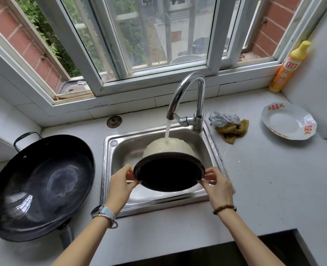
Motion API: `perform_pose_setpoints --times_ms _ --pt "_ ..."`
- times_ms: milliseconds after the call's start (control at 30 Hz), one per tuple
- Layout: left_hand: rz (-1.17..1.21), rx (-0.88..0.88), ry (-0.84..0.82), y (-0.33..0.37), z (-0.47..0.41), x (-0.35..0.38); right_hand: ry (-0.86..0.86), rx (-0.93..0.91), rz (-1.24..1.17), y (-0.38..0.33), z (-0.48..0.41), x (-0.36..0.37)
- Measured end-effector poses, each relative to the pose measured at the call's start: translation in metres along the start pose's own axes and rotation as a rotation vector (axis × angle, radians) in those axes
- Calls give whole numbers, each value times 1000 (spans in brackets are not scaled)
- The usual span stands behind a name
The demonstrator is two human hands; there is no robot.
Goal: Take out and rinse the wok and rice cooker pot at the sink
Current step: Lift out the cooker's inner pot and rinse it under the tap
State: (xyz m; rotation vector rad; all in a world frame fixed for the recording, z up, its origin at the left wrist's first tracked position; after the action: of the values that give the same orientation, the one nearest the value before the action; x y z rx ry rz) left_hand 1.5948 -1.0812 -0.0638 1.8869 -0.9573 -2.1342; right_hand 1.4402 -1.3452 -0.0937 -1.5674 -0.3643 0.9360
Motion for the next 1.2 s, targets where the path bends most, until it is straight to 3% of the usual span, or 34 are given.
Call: perform_pose_setpoints --times_ms 367,833,933,1200 --pt "95 -194 82 -41 18 -26 -101 -92 -42 -31 -5 42" --pt "259 -379 105 -36 7 -9 -79 -165 -51 -48 -25 42" --pt "276 -350 114 -23 1 -2 -68 -160 -38 -41 -25 27" --pt "137 -72 138 20 -9 0 -7 -29 20 2 -13 -5"
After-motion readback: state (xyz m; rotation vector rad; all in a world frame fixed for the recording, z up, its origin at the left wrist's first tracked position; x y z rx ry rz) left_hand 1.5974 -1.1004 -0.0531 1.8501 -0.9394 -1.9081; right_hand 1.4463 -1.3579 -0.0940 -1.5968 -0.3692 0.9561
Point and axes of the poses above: each hand's wrist, its own z-axis away from the middle knuckle, its own x-axis out of the palm, y = z × x, the point moved 4 cm from there along -z, towards the middle knuckle, and after that the axes turned 13 degrees about -z, right-handed, at the moved point
